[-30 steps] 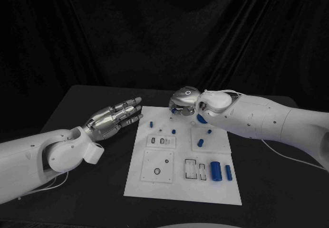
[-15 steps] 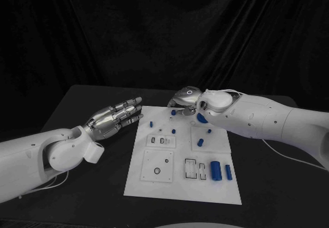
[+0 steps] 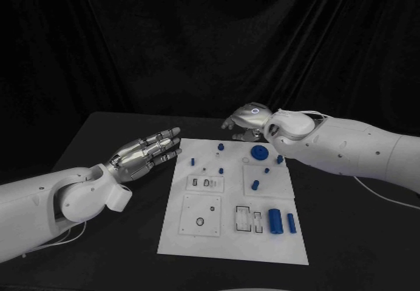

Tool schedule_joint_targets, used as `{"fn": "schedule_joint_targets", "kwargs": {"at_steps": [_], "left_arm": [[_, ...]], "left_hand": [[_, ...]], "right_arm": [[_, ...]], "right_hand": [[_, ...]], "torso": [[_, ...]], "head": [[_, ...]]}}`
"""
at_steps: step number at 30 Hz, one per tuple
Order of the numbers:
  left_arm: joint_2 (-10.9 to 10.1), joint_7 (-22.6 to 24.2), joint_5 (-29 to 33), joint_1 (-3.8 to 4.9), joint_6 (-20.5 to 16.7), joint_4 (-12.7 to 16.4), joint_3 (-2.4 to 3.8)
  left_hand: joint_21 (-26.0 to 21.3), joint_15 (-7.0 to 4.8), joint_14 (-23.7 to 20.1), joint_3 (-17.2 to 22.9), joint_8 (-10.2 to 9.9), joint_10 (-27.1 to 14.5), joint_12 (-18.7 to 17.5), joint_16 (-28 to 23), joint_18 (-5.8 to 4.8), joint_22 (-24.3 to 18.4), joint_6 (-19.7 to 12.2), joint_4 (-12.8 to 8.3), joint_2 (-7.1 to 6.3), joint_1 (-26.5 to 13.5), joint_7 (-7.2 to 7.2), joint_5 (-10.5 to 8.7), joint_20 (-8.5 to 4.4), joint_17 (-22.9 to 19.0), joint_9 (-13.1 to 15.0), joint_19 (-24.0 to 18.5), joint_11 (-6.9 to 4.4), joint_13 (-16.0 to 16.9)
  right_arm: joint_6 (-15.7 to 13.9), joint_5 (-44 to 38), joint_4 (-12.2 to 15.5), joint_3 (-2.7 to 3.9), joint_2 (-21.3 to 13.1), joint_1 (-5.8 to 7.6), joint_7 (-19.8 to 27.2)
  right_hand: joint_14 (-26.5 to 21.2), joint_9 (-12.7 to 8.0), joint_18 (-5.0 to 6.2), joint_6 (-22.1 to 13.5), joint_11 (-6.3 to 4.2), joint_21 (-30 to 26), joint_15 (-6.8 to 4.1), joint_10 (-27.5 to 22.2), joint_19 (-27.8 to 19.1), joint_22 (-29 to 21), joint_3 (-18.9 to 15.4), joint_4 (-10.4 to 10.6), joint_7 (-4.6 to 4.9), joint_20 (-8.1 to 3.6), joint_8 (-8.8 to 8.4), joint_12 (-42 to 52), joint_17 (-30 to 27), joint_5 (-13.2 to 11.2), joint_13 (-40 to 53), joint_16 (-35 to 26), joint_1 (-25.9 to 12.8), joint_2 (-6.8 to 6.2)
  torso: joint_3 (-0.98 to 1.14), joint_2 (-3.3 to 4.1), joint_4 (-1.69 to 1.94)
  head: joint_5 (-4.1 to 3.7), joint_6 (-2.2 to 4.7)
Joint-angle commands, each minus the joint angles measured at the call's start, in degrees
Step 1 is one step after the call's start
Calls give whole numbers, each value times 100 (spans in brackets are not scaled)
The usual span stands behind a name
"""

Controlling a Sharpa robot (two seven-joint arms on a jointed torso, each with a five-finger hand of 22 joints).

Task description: Assemble the parts on the task board

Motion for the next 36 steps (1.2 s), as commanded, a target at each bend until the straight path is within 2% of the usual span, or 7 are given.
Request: {"fn": "schedule_joint_targets", "kwargs": {"at_steps": [1,8,11,13,16,21,36], "left_arm": [[19,31,6,7,30,2,5],[43,19,6,7,33,-33,5],[55,17,6,6,47,-43,5],[62,14,6,6,57,-49,5],[77,4,6,6,79,-64,5],[100,-2,6,4,115,-86,5],[16,-24,6,2,93,-39,5]], "left_hand": [[-5,16,4,29,20,-2,15,11,45,7,42,-6,18,-35,-12,17,52,5,6,8,53,5],[-5,16,4,30,24,-2,15,11,45,8,50,-6,18,-36,-11,17,52,5,7,9,53,5],[-5,15,4,33,27,-4,15,11,45,8,55,-7,17,-38,-10,17,53,5,8,9,54,5],[-5,15,4,33,27,-4,15,11,45,8,55,-7,17,-38,-10,17,53,5,8,9,54,5],[-5,15,4,33,27,-4,15,11,45,8,55,-7,17,-38,-10,17,53,5,8,9,54,5],[-6,15,3,37,29,-6,14,10,46,7,54,-7,18,-40,-10,17,55,5,8,7,54,5],[-5,15,4,40,34,-7,15,11,46,8,63,-7,18,-42,-9,16,56,5,9,9,54,5]], "right_arm": [[-168,462,345,6,-278,155,-371],[451,733,1088,5,-1009,388,-820],[762,781,1237,4,-1206,392,-1021],[940,798,1301,4,-1298,368,-1152],[1122,814,1343,4,-1393,304,-1298],[1219,826,1253,3,-1414,162,-1386],[1216,831,800,3,-1155,-173,-1286]], "right_hand": [[-64,-2,-70,57,-39,-44,-24,290,-38,-7,-10,52,12,-29,15,239,-32,16,78,-19,-27,49],[-533,6,34,14,-234,-1006,-64,-341,-532,-658,-787,346,-119,-72,-20,3716,-753,-254,2678,-676,-649,36],[-201,60,-57,102,-314,-519,-119,163,-260,-32,-929,486,-86,-96,37,6002,981,-293,5099,606,-811,102],[402,165,-229,195,-332,465,-111,2460,58,1064,-1108,718,-81,-107,103,7744,3722,-312,7804,2480,-1141,89],[907,264,-381,251,-344,1236,-52,3292,332,1912,-1144,892,-46,-64,147,8050,5024,-280,8532,3280,-1285,31],[919,452,-606,349,-338,2355,-54,3292,925,3054,-1059,1127,-27,-53,226,8050,5048,-118,8532,3294,-1321,-96],[919,475,-586,268,-410,2352,-104,3292,869,3097,-992,1108,-120,-86,163,8050,5048,90,8532,3294,-1231,-84]], "torso": [[0,-15,-13],[-10,-38,-37],[-18,-57,-54],[-22,-63,-61],[-43,-96,-61],[-53,-124,-79],[-40,-128,-86]], "head": [[-20,18],[-22,1],[-8,-18],[0,-24],[-5,-58],[-2,-102],[28,-112]]}}
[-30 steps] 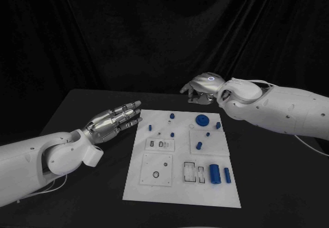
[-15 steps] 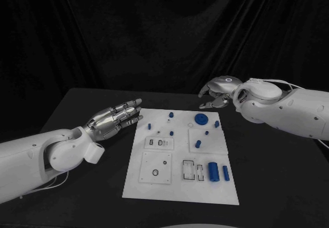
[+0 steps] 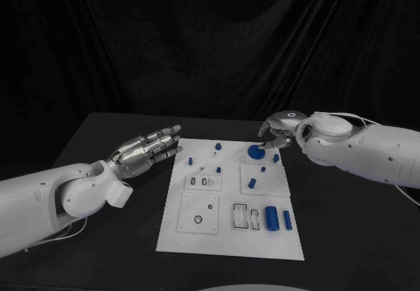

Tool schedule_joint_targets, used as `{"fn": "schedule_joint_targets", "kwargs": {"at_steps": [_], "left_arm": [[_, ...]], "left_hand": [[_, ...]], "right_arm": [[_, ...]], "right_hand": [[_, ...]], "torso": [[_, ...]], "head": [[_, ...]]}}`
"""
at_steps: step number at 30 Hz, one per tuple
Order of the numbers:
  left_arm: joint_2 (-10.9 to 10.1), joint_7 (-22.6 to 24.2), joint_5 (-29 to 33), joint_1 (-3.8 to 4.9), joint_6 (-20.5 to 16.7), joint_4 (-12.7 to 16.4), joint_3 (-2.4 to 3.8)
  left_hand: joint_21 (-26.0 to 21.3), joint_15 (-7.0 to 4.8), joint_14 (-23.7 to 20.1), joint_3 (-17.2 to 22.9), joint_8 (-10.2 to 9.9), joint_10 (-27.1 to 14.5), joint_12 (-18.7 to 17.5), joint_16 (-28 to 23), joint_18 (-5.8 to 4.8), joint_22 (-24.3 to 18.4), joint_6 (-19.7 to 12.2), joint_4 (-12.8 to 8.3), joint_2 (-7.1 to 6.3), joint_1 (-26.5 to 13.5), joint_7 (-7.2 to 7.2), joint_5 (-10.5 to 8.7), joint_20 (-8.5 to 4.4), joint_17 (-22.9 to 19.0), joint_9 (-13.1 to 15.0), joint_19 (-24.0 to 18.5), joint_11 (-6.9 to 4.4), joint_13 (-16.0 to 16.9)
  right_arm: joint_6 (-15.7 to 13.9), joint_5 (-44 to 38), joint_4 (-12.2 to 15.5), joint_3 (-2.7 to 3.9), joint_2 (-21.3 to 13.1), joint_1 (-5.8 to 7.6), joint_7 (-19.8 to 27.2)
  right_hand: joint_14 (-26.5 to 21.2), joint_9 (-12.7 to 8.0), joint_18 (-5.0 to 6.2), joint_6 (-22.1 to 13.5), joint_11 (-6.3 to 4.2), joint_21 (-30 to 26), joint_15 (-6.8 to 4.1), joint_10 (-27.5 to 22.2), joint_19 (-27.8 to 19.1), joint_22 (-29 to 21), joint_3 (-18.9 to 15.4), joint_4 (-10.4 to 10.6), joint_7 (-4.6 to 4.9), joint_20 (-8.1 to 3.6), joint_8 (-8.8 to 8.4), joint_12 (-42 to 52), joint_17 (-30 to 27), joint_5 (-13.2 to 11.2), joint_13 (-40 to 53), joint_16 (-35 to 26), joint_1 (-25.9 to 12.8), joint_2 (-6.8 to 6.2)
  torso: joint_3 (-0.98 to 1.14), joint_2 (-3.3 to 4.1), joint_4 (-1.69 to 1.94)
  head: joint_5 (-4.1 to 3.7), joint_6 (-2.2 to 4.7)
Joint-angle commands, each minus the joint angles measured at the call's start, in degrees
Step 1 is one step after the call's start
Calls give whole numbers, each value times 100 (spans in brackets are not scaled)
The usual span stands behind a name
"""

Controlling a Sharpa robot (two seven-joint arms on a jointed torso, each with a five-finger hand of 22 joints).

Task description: Assemble the parts on the task board

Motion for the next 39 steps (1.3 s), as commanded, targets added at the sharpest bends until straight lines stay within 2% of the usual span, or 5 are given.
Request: {"fn": "schedule_joint_targets", "kwargs": {"at_steps": [1,10,12,28,39], "left_arm": [[1,46,6,2,57,22,5],[15,49,6,2,81,18,5],[19,51,6,2,84,10,5],[14,56,6,2,109,3,5],[19,47,6,0,129,-10,5]], "left_hand": [[-5,16,4,41,34,14,15,11,46,8,42,-7,19,-42,12,16,35,5,5,-12,33,5],[-5,16,6,42,36,14,19,13,47,8,43,-8,15,-45,12,16,36,6,5,-11,32,6],[-5,16,6,42,36,14,19,13,47,8,43,-8,15,-45,12,16,36,6,5,-11,32,6],[-5,17,5,48,37,12,19,13,47,9,36,-11,11,-48,13,16,39,6,3,-11,34,6],[-5,17,5,48,37,12,19,13,47,9,36,-11,11,-48,13,16,39,6,3,-11,34,6]], "right_arm": [[67,16,-68,3,31,-47,-91],[31,16,-212,3,115,-139,-34],[12,16,-237,3,142,-161,-14],[-41,16,-473,4,311,-340,88],[-101,16,-595,5,428,-444,241]], "right_hand": [[605,-21,-41,-12,-35,12,-31,609,-18,368,13,-54,-20,-32,-47,19,1506,15,1506,15,130,-1],[605,-39,-49,48,22,26,5,609,-5,404,38,-200,67,-15,-45,19,1506,-32,1506,15,288,-5],[605,-36,-48,76,30,22,11,609,-8,404,38,-217,75,-9,-34,19,1506,-41,1506,15,305,-7],[605,18,-42,230,108,-5,81,609,-17,417,35,-293,166,53,33,19,1506,-83,1506,15,414,-25],[605,145,-30,425,129,-64,100,609,-26,439,166,-523,184,86,129,19,1506,1102,1506,15,556,76]], "torso": [[-3,5,19],[-11,12,21],[21,41,-13],[22,40,-12],[21,41,-15]], "head": [[-9,-22],[-20,-8],[1,22],[11,8],[6,-12]]}}
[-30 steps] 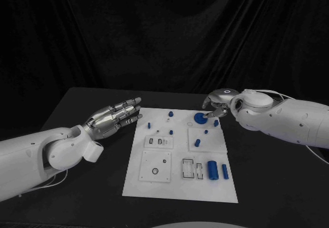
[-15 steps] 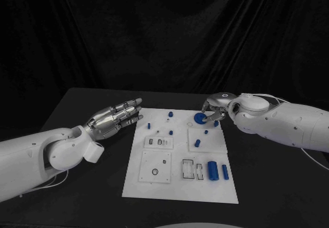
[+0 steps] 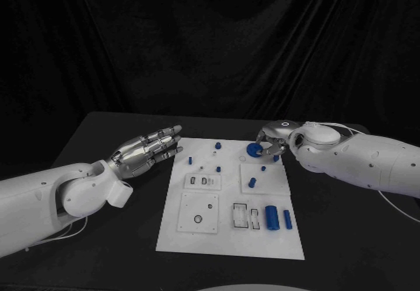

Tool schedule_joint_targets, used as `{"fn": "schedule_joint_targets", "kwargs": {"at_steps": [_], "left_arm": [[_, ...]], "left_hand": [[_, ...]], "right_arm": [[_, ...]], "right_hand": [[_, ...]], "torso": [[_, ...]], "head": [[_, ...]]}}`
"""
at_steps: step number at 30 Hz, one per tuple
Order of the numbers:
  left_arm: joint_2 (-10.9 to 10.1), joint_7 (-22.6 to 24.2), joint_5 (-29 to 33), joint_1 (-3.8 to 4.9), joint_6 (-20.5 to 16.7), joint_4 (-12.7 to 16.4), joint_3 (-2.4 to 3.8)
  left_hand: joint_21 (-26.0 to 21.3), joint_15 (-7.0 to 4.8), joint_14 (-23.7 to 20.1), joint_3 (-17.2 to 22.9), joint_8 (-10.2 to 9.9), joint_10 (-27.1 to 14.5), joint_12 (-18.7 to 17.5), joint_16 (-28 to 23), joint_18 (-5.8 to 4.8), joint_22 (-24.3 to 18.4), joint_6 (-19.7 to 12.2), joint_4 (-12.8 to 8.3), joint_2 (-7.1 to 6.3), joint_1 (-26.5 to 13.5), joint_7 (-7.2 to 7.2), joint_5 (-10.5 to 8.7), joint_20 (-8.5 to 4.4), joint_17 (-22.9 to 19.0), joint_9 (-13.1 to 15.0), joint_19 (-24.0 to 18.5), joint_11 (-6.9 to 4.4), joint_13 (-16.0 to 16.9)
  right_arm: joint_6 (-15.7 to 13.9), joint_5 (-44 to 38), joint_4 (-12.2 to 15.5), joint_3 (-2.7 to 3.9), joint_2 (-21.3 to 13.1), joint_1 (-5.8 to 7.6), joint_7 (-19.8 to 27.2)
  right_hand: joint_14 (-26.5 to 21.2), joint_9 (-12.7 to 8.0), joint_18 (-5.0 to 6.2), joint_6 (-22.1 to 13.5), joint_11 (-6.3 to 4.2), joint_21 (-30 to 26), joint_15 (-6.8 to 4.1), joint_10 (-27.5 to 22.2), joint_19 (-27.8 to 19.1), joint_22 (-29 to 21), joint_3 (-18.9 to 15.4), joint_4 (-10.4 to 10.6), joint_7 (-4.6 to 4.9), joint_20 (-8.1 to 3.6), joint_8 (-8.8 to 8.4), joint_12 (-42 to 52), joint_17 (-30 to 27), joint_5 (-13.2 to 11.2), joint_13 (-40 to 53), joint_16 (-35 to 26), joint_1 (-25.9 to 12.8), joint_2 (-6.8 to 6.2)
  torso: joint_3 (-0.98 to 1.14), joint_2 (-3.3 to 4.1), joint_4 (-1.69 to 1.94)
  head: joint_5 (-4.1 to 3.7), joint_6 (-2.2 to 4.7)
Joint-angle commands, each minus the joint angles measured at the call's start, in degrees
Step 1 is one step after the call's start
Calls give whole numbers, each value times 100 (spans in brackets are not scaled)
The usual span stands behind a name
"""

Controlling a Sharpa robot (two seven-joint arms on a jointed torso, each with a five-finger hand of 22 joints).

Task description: Assemble the parts on the task board

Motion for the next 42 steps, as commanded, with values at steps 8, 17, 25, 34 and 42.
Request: {"fn": "schedule_joint_targets", "kwargs": {"at_steps": [8,17,25,34,42], "left_arm": [[20,42,6,-1,110,-16,5],[5,34,6,-1,104,-14,5],[-20,30,6,-1,85,0,5],[-42,12,6,-1,63,9,5],[-40,-8,6,-1,58,2,5]], "left_hand": [[-5,18,5,42,38,12,24,13,48,9,26,3,12,-52,18,16,43,6,3,-10,42,7],[-4,20,7,48,40,18,39,15,48,9,26,2,11,-56,22,14,45,7,3,-9,47,10],[-3,19,8,51,41,22,46,15,48,10,25,2,12,-57,24,14,46,7,3,-7,49,12],[-3,19,9,55,42,26,53,17,49,10,25,2,13,-60,26,14,48,8,3,-7,53,14],[-4,19,9,59,41,31,61,17,49,10,17,0,13,-61,29,16,49,8,1,-7,56,16]], "right_arm": [[42,-21,-29,-29,19,-81,133],[41,-21,-26,-29,25,-82,171],[-125,-21,12,-29,14,-82,246],[-343,-21,169,-29,-74,-59,236],[-459,-20,356,-29,-133,110,227]], "right_hand": [[611,109,-39,180,-17,-12,-10,590,24,480,93,-97,-61,0,100,20,1507,625,1509,15,26,-38],[611,313,-41,445,-56,-15,-43,590,41,507,159,-182,-102,-35,363,20,1507,985,1509,15,15,-54],[611,722,-54,488,-100,5,-91,590,85,563,188,-246,-153,-77,766,20,1507,1331,1509,15,-92,-72],[611,1017,-102,404,-116,160,-107,590,230,697,183,-163,-156,-95,1013,20,1507,1394,1509,15,-274,-83],[611,1106,-141,357,-109,301,-106,590,349,804,200,-82,-145,-102,1065,20,1507,1453,1509,15,-375,-101]], "torso": [[-1,-14,11],[-2,-14,9],[-1,-13,9],[-1,-15,10],[-3,-15,11]], "head": [[-14,-64],[-16,-71],[-4,-80],[23,-93],[9,-109]]}}
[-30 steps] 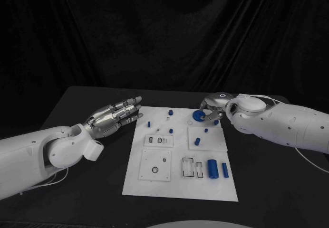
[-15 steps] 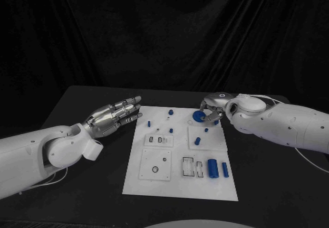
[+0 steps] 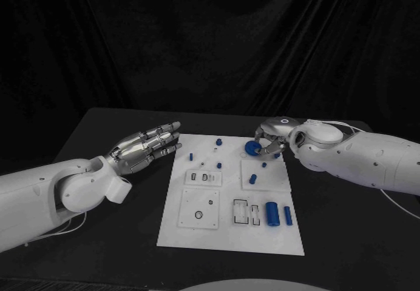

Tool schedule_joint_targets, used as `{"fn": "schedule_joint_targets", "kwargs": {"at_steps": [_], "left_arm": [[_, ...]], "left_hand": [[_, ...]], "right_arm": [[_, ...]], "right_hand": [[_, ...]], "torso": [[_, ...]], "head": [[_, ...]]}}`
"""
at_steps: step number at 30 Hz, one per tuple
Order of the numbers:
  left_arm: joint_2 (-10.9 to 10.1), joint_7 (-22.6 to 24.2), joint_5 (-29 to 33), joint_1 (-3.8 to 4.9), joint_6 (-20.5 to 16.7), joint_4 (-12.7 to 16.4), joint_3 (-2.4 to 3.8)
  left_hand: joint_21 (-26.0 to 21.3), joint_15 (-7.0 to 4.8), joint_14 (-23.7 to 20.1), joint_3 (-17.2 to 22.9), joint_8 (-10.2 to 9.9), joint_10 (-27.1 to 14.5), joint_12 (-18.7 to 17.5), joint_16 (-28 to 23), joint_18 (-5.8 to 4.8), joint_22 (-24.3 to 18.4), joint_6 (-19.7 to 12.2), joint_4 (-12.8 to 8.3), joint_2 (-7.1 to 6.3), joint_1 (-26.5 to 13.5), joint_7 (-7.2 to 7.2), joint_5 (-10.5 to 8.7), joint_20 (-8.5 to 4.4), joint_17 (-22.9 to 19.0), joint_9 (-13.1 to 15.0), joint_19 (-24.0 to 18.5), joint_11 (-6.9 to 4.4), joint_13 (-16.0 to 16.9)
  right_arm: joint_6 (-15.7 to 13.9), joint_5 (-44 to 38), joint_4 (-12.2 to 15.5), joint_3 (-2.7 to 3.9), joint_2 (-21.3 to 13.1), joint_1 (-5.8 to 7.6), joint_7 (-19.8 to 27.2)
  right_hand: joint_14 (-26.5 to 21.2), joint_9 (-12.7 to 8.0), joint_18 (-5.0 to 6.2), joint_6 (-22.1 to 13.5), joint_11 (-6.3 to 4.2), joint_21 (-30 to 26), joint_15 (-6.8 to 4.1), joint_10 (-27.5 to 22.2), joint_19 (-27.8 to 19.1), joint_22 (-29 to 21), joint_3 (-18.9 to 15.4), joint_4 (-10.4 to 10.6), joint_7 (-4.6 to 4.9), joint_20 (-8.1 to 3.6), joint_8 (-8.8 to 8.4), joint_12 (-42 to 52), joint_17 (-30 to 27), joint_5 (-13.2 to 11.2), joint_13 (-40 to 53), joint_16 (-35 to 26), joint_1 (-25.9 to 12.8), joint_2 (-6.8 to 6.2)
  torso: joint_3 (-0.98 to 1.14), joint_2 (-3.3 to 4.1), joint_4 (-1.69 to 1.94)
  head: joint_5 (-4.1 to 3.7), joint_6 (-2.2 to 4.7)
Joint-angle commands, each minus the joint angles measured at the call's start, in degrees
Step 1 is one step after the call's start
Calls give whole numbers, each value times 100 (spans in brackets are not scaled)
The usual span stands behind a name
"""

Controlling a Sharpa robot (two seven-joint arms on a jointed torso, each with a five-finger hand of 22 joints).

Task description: Assemble the parts on the task board

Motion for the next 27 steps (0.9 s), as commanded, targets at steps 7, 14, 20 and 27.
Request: {"fn": "schedule_joint_targets", "kwargs": {"at_steps": [7,14,20,27], "left_arm": [[32,11,7,0,51,-9,6],[35,-12,7,0,59,-10,6],[38,-25,7,0,53,-21,6],[25,-40,7,0,57,-12,6]], "left_hand": [[-4,19,9,30,19,14,37,16,50,6,15,0,14,-62,31,18,50,8,2,-7,41,5],[-4,18,8,36,20,17,41,16,51,5,12,-3,15,-62,35,20,51,7,2,-8,46,6],[-4,18,8,36,20,17,41,16,51,5,12,-3,15,-62,35,20,51,7,2,-8,46,6],[-4,18,8,36,20,17,41,16,51,5,12,-3,15,-62,35,20,51,7,2,-8,46,6]], "right_arm": [[-131,38,198,9,28,141,26],[-62,167,247,9,132,156,55],[-8,195,199,10,284,159,82],[89,203,39,10,567,159,120]], "right_hand": [[590,988,-77,59,-17,123,-36,590,119,873,17,70,-126,-7,13,20,1508,46,1506,15,-97,3],[590,997,-88,44,-8,162,-30,590,148,902,37,77,-114,-4,11,20,1508,27,1506,15,-96,11],[590,1000,-89,24,7,165,-21,590,152,907,56,76,-99,1,0,20,1508,21,1506,15,-88,14],[590,1001,-102,6,23,208,-9,590,183,939,80,71,-86,9,-12,20,1508,11,1506,15,-74,18]], "torso": [[1,0,3],[-1,0,0],[2,0,3],[-1,-2,3]], "head": [[-23,-27],[-14,-26],[-26,-41],[-51,-89]]}}
